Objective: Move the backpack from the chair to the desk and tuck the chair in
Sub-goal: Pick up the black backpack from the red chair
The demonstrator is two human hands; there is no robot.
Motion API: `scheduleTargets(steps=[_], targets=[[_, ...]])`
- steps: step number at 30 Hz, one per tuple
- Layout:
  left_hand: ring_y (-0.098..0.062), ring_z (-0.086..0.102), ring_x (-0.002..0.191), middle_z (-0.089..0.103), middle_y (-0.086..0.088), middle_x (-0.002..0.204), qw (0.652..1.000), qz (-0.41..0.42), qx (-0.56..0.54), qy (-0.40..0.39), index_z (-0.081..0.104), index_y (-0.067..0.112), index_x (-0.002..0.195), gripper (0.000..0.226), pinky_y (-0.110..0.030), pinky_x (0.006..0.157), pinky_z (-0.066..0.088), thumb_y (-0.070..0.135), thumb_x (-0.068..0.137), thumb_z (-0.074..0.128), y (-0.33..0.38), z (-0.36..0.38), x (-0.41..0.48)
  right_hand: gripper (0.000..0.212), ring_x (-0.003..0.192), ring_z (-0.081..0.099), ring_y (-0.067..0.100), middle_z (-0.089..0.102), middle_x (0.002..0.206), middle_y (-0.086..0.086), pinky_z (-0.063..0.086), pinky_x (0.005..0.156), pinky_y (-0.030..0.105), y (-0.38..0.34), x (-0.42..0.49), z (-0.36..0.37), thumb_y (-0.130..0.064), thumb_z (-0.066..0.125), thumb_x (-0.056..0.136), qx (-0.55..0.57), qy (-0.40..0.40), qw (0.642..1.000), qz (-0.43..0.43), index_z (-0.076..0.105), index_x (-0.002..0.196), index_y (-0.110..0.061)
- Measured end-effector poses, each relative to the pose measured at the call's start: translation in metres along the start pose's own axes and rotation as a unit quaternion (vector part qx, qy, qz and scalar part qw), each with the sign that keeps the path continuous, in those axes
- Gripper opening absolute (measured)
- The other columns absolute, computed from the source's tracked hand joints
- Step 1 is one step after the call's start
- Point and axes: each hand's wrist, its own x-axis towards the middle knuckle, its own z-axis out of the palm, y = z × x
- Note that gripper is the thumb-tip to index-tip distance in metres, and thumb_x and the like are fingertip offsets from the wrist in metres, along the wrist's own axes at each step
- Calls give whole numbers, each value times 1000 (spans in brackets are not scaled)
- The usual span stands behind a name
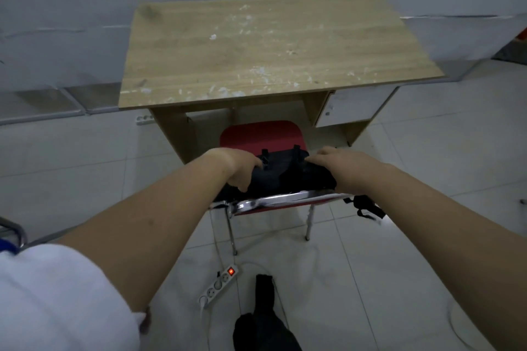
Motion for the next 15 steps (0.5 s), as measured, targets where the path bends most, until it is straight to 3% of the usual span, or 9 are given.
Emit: scheduleTargets(steps=[5,8,10,12,13,15], targets=[[-33,59,105,63,-10,115,979,10,-41,201,52,19,114,31,-41,78,49,4,86,54,5,9,20,88,115,54,31,48,127,9,51,79,41,17,15,-11,-18,82,72,-29,21,998,56,34,145,-28],[-36,52,111,57,-12,118,952,-15,-113,285,47,17,117,35,-48,83,51,10,86,61,9,19,35,82,105,59,32,50,120,10,51,70,39,24,21,-6,-23,87,66,-30,62,992,105,41,134,-24],[-38,41,125,43,-12,134,945,-54,-181,268,36,17,138,67,-53,96,48,34,83,71,16,25,43,76,96,62,34,50,118,12,46,62,37,26,26,2,-24,89,65,24,91,986,139,43,124,-18],[-38,24,138,24,-8,148,939,-99,-241,225,15,23,152,101,-57,106,41,64,75,66,24,30,47,70,92,62,35,47,121,15,45,60,37,23,32,9,-27,88,68,98,118,973,171,41,118,-14],[-37,15,143,17,-6,153,940,-114,-253,198,8,25,153,108,-59,110,35,72,73,61,27,33,50,68,92,62,35,45,123,16,46,61,37,20,35,11,-28,87,70,133,127,966,184,41,117,-12],[-36,9,145,15,-7,154,954,-121,-227,156,10,25,152,100,-62,112,28,64,76,60,26,40,54,64,94,61,36,43,128,18,50,66,39,15,41,16,-26,85,74,201,138,949,197,41,118,-10]])
